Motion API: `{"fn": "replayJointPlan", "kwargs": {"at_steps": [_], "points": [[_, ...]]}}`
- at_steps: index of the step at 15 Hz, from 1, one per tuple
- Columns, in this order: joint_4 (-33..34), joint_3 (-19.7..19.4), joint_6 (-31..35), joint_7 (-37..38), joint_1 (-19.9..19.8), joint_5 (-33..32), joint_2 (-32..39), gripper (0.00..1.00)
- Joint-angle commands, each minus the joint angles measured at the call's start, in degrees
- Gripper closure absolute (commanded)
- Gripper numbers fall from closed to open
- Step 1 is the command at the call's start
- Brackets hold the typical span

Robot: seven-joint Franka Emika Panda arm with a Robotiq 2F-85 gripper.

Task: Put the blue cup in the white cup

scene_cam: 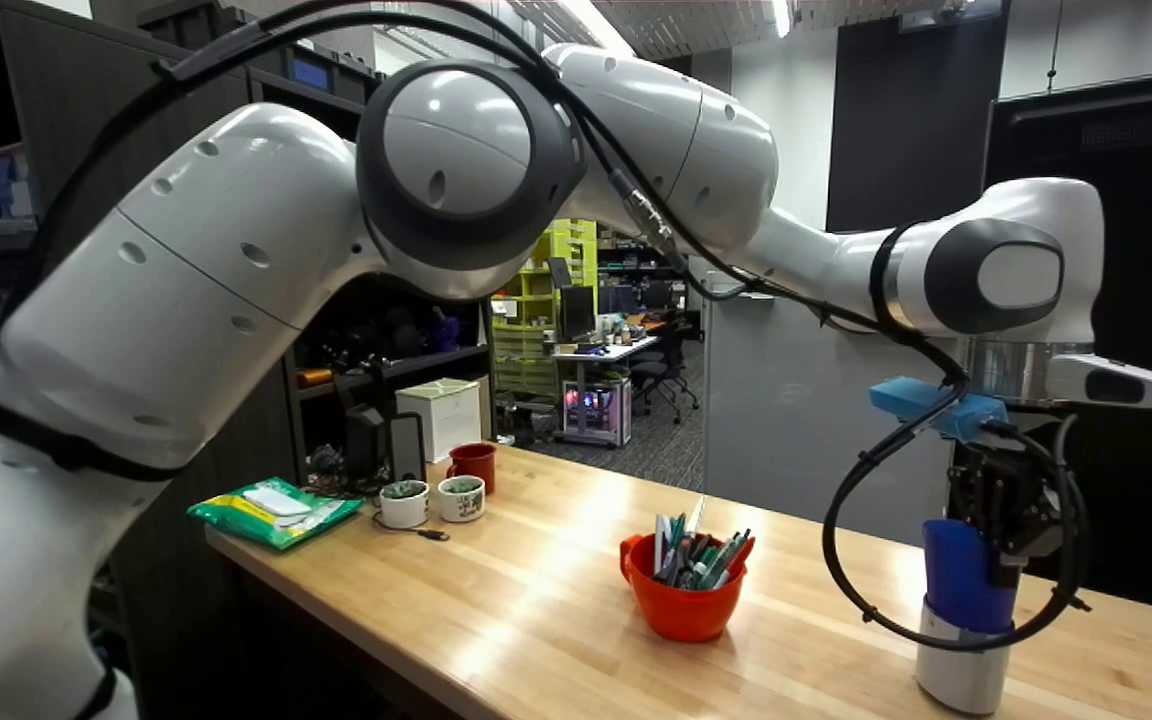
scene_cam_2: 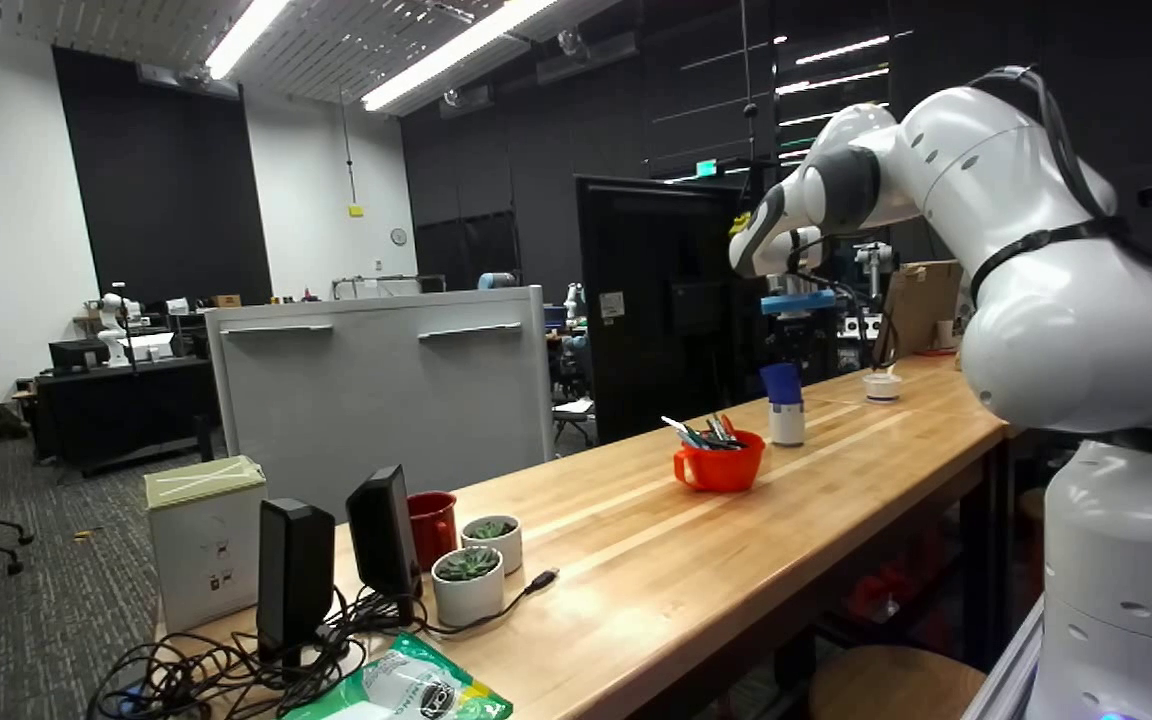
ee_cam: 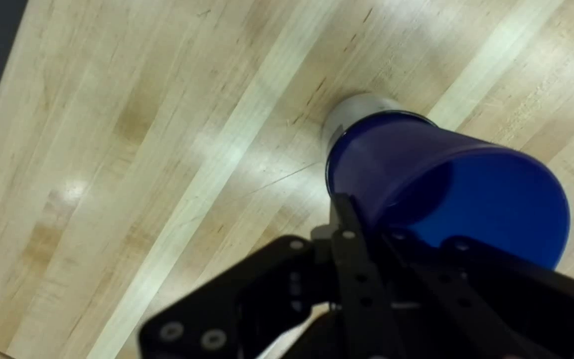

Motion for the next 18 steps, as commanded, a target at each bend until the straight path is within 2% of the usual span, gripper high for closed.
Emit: {"fn": "replayJointPlan", "kwargs": {"at_steps": [1,4,5,7,16,17,18], "points": [[-1.18,0.4,1.35,-1.61,-0.23,0.46,-0.85,0.99],[-1.5,0.33,1.94,-2.18,-0.08,0.3,-1.01,0.99],[-1.55,0.3,1.99,-2.23,-0.05,0.27,-1.07,0.71],[-1.71,0.24,2.21,-2.59,0.05,0.12,-1.2,0.66],[-1.12,0.42,1.78,-4.92,0.56,-0.09,-2.23,0.07],[-1.11,0.39,1.61,-5.52,0.72,-0.3,-2.54,0.01],[-1.11,0.32,1.32,-6.34,0.91,-0.61,-3.0,0.0]]}}
